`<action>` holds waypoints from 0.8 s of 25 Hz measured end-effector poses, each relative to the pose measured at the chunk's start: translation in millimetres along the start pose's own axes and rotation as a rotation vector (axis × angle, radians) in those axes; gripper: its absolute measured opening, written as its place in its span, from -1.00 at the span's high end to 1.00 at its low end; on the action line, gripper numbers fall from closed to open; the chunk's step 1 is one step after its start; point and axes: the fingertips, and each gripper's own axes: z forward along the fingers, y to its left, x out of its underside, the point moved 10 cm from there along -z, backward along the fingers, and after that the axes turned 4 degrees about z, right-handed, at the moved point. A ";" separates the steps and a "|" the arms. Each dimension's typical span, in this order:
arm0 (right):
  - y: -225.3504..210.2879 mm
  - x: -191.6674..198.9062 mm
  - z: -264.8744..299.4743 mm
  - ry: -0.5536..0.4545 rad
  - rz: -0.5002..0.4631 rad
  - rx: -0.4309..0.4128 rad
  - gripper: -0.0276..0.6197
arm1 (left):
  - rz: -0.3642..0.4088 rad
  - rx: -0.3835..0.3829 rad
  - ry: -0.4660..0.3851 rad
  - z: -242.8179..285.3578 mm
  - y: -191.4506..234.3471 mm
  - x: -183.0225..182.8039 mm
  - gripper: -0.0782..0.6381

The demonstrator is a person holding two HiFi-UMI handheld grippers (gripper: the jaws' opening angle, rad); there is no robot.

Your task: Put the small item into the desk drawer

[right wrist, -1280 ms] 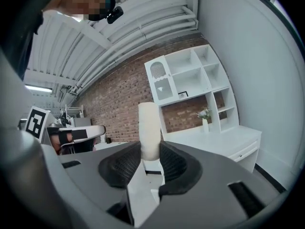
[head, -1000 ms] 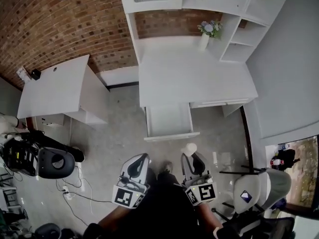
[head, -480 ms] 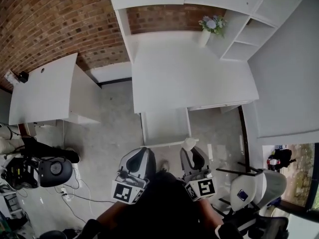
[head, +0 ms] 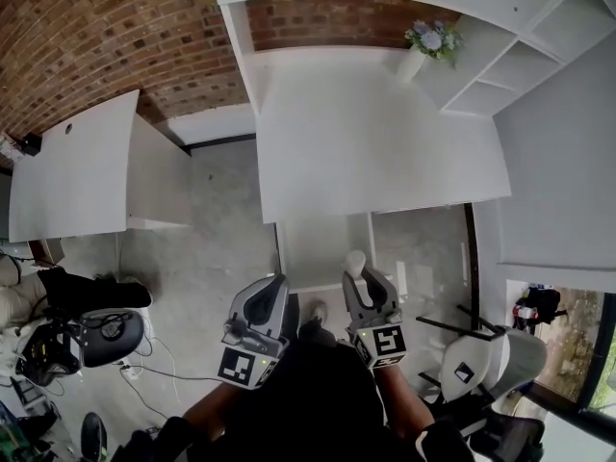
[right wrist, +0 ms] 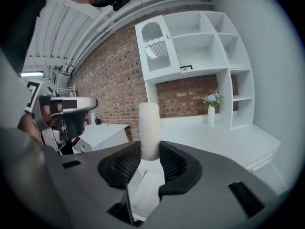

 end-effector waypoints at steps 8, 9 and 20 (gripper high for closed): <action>-25.4 80.1 77.3 0.294 -0.044 -0.043 0.49 | -0.027 -0.002 0.001 26.5 24.4 12.6 0.72; -29.8 94.0 87.7 0.337 -0.047 -0.053 0.49 | -0.040 -0.005 0.013 30.3 26.9 14.4 0.72; -66.9 231.3 167.3 0.795 -0.276 -0.219 0.49 | -0.102 -0.001 0.061 63.7 44.6 36.9 0.72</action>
